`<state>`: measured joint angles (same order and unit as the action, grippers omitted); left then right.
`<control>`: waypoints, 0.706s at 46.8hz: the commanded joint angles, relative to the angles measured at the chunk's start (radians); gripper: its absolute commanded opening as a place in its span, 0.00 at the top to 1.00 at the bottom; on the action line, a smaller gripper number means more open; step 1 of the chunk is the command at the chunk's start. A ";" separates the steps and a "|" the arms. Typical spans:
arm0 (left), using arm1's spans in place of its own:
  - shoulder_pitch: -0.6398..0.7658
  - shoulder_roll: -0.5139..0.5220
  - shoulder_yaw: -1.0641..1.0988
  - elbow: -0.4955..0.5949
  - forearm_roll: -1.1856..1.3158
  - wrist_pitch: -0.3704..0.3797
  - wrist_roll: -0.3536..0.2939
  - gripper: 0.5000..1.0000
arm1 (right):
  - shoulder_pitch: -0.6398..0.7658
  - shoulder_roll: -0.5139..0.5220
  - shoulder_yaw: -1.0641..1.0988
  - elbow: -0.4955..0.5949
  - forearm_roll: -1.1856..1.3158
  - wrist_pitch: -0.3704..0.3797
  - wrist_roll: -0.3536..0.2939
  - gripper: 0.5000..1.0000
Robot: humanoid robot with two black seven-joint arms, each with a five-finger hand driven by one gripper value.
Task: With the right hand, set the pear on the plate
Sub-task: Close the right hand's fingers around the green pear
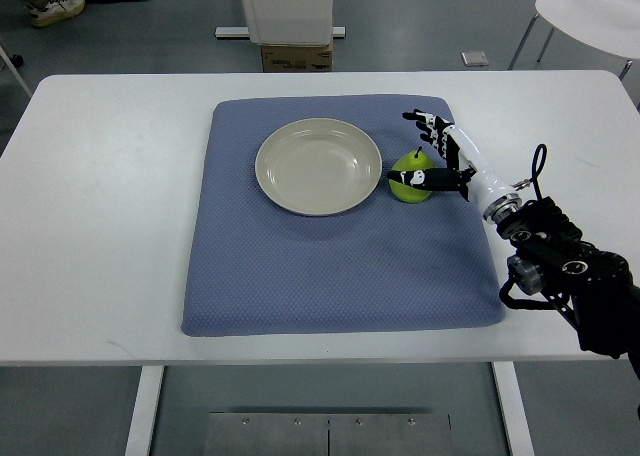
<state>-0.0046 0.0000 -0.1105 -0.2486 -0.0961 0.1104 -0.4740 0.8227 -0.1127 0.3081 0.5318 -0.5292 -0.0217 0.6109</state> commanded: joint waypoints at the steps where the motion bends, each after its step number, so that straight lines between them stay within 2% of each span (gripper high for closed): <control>1: 0.000 0.000 0.000 0.000 -0.001 0.000 0.000 0.00 | 0.000 0.001 -0.012 -0.003 0.000 -0.007 0.000 0.01; 21: 0.002 0.000 0.000 -0.001 -0.001 0.000 0.000 0.00 | -0.016 -0.001 -0.034 -0.003 0.000 -0.014 0.000 0.04; 33: 0.000 0.000 0.000 0.000 -0.001 0.000 0.000 0.00 | -0.025 -0.001 -0.058 -0.003 0.000 -0.014 0.000 0.12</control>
<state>-0.0045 0.0000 -0.1104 -0.2490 -0.0964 0.1104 -0.4740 0.7997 -0.1130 0.2555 0.5291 -0.5292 -0.0353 0.6109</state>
